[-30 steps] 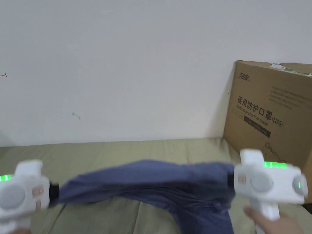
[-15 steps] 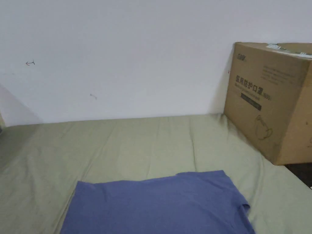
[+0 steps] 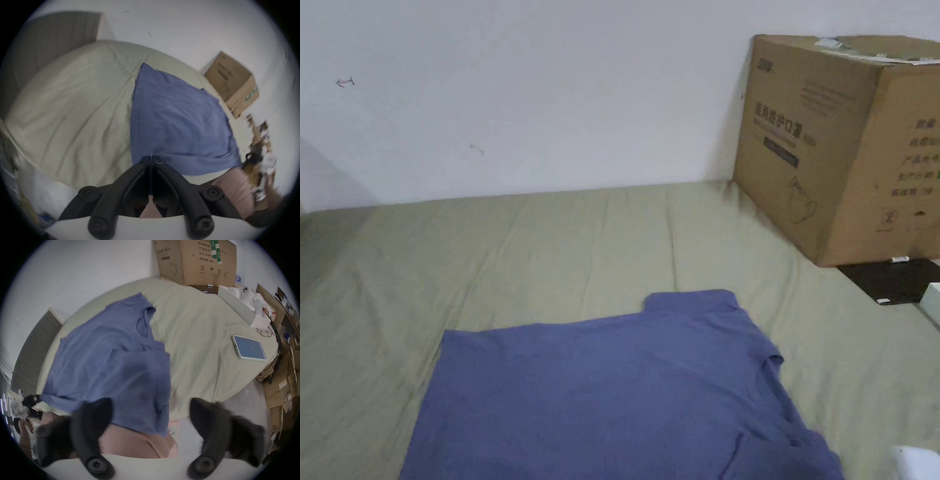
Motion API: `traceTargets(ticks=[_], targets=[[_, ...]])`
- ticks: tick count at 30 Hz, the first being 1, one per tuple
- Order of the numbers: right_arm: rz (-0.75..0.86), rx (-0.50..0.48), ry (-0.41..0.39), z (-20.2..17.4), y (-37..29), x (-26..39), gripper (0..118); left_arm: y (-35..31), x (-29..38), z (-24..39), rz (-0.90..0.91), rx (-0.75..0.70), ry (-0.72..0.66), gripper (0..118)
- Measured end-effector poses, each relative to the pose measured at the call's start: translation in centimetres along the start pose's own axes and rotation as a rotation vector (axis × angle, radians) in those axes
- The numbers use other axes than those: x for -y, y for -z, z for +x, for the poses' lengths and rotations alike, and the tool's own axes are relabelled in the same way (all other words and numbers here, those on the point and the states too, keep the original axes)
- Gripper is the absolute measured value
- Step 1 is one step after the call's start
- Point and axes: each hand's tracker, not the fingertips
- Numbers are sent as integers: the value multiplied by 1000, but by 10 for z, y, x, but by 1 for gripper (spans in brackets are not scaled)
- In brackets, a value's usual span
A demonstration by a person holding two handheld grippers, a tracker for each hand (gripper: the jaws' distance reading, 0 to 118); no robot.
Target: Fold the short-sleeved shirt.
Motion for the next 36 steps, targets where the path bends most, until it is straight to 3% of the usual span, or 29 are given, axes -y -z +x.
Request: traceTargets(ticks=[1,2,3,4,5,6,7,12,16,17,18,19,20,21,22,23,27,28,29,31,35,36], targets=[[37,-12,21,-2,-9,-2,112,-4,2,0,50,18,-33,3],[83,-20,45,-5,-18,-5,112,-11,3,1,96,49,-47,16],[107,-34,67,-8,-27,-8,112,-16,3,2,120,87,-59,46],[135,-61,87,-14,-38,-12,112,-23,3,8,143,114,-67,91],[175,-101,99,-21,-53,-16,112,-28,1,16,160,125,-46,118],[217,-129,96,-29,-65,-19,112,-33,0,23,177,138,-30,111],[265,-148,89,-39,-77,-23,112,-53,-3,28,280,196,-9,112],[445,-226,-8,-89,-119,-29,111,-102,-24,74,409,240,83,118],[479,-238,-52,-116,-128,-27,111,-121,-36,82,411,170,113,118],[482,-219,-69,-119,-127,-26,102,-124,-38,81,398,146,117,109],[485,-201,-84,-123,-127,-26,80,-126,-38,80,387,121,119,91],[479,-162,-102,-128,-125,-26,42,-126,-39,79,360,86,123,57],[462,-116,-106,-131,-121,-26,7,-118,-41,68,325,36,138,0],[452,-109,-105,-132,-118,-25,7,-113,-40,59,297,-81,154,0],[434,-145,-105,-131,-114,-26,7,-104,-40,53,267,-106,195,0],[410,-185,-108,-131,-110,-25,7,-96,-39,46,213,-109,194,0],[367,-155,-158,-143,-100,-20,7,-42,-31,15,-118,-142,199,0],[359,-164,-162,-144,-98,-20,7,-32,-23,15,-140,-153,220,6],[352,-171,-164,-147,-97,-21,7,-23,-17,11,-145,-161,241,39],[329,-168,-159,-149,-92,-22,7,-2,-8,1,-138,-162,262,116],[284,-182,-132,-148,-86,-24,7,16,-5,-11,-181,-144,213,110],[276,-179,-127,-147,-84,-24,7,24,-6,-9,-188,-157,214,103]])
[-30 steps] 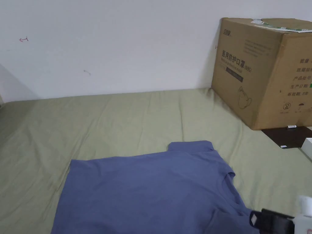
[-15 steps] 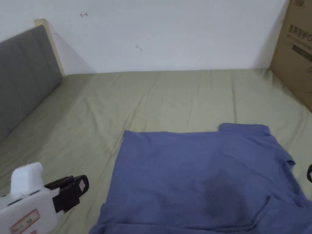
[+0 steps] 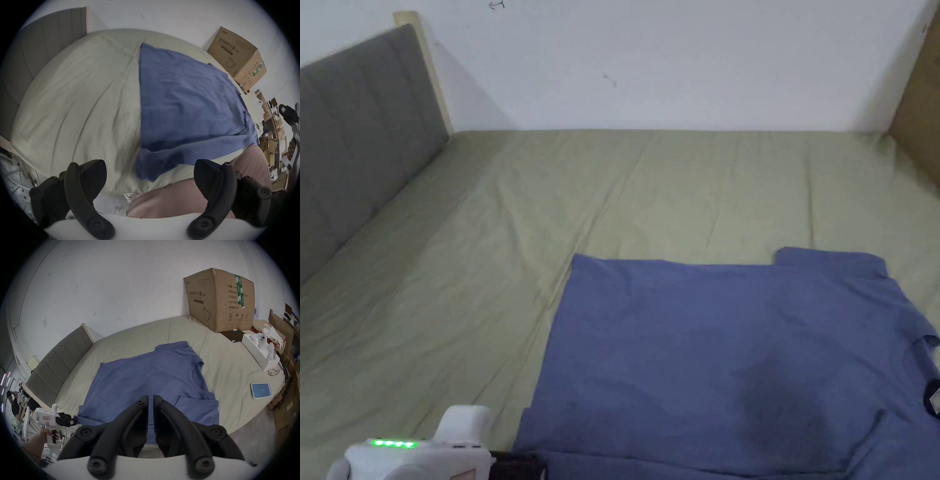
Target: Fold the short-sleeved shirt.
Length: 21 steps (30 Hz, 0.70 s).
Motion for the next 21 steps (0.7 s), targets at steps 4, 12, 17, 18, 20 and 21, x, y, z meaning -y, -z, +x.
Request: traceTargets(ticks=[4,12,17,18,20,21], targets=[[-32,35,11,9,7,3,7,5,1,9,27,32,111,3],[-118,140,155,88,15,8,7,-14,10,11,98,12,92,3],[-421,134,217,144,48,46,104,-28,14,36,97,5,90,3],[-491,145,216,152,57,54,104,-29,14,40,96,-4,98,3],[-586,199,197,160,74,68,104,-31,11,42,87,-1,93,3],[-618,218,167,162,81,76,104,-31,10,43,83,-8,93,3]])
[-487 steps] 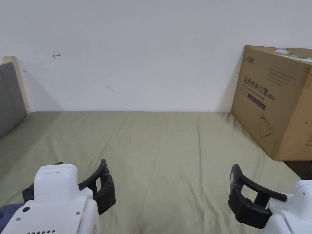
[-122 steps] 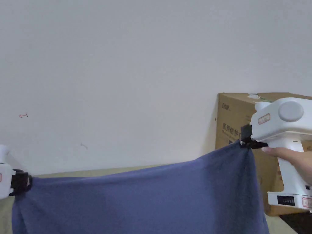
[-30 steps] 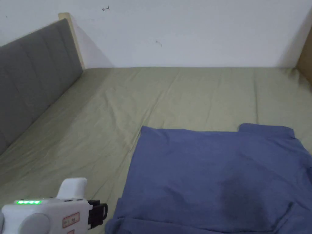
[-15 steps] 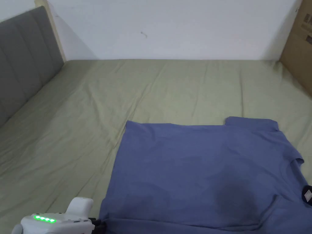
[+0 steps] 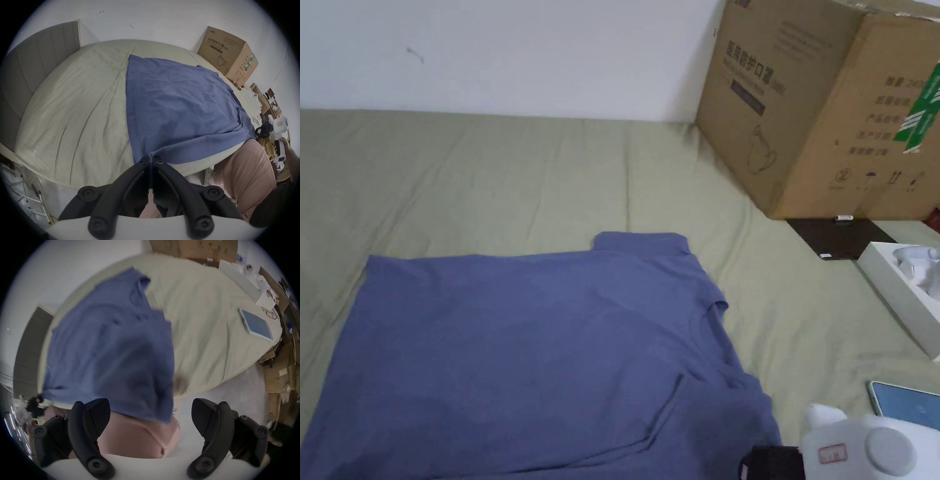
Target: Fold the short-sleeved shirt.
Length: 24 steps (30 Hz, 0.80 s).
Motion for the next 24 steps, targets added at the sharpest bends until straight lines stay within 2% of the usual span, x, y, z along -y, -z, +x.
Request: traceTargets(ticks=[2,3,4,7,8,9,10,15,20,24], targets=[[-13,66,-69,0,15,0,103,0,-1,4,-4,-10,2,3],[-4,98,-92,0,19,0,98,2,-2,-1,-11,-19,0,3],[1,98,-95,-1,18,1,89,2,-2,-1,-19,-28,-1,3],[11,9,-37,0,10,2,47,3,-3,2,-33,-47,-2,3],[19,31,-52,-3,4,4,17,3,-4,3,-36,-51,-1,3],[45,40,-76,-4,0,5,7,3,-4,4,-38,-54,-2,3],[66,-19,-101,-5,-3,6,7,1,-4,4,-36,-58,-1,3],[111,-40,-106,-8,-23,7,7,-2,-4,1,-22,-49,-22,3],[179,-140,-14,-4,-49,-4,7,-8,-14,-1,21,-45,-38,2],[243,-218,50,-7,-70,-23,7,-13,-36,-5,100,8,-120,2]])
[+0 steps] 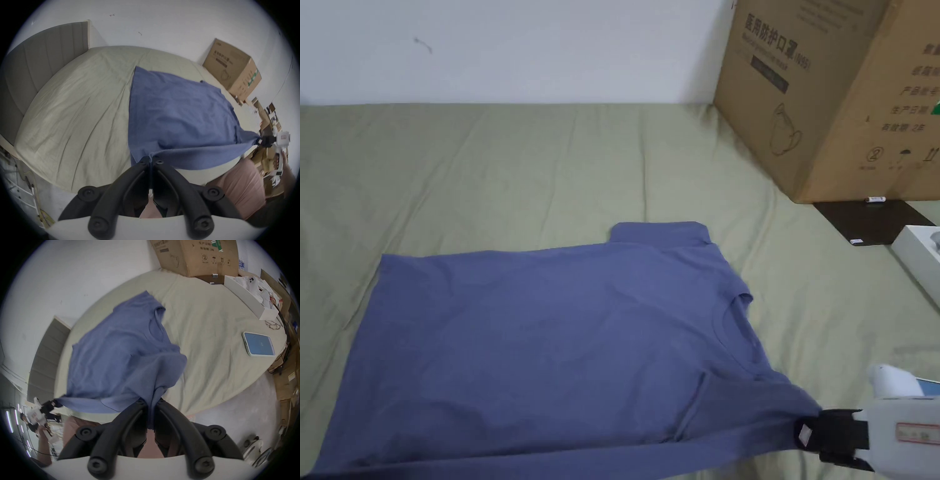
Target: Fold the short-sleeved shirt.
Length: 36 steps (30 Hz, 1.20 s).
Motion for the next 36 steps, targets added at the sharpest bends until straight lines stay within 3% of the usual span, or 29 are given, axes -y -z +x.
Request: traceTargets(ticks=[3,7,11,14,15,16,17,18,19,20,22,28,30,31,32,33,34,36], targets=[[14,-32,40,-7,5,-34,7,10,-32,-2,39,33,-63,2],[65,-1,69,-26,32,-92,7,46,-80,-9,45,14,-113,2],[-4,10,215,-30,96,-152,7,105,-114,-16,-20,-13,-95,2],[-63,64,155,-40,144,-178,8,142,-128,-19,-45,-32,-81,2],[-68,88,124,-44,157,-183,16,152,-130,-20,-48,-36,-78,3],[-64,110,98,-46,163,-184,38,157,-131,-20,-46,-44,-79,6],[-37,149,79,-50,166,-183,76,159,-132,-19,-36,-47,-80,29],[-11,185,65,-54,166,-182,91,158,-133,-18,-11,-44,-82,62],[7,184,57,-56,163,-180,93,155,-132,-17,20,-44,-87,98],[36,150,48,-57,153,-176,93,149,-132,-16,45,-32,-94,118],[80,121,21,-66,132,-167,93,128,-129,-11,164,52,-121,112],[259,18,-68,-99,39,-100,93,53,-103,12,219,70,-123,113],[331,-53,-81,-107,11,-68,81,23,-85,18,227,87,-122,107],[360,-36,-107,-113,0,-54,58,12,-76,17,246,82,-120,92],[373,11,-131,-113,-3,-48,9,3,-69,18,255,82,-117,45],[385,74,-144,-116,-7,-38,2,-5,-62,20,256,75,-112,0],[393,71,-143,-116,-11,-31,2,-11,-55,20,268,8,-95,0],[359,-19,-164,-117,-12,-23,2,-14,-58,19,227,34,-74,0]])
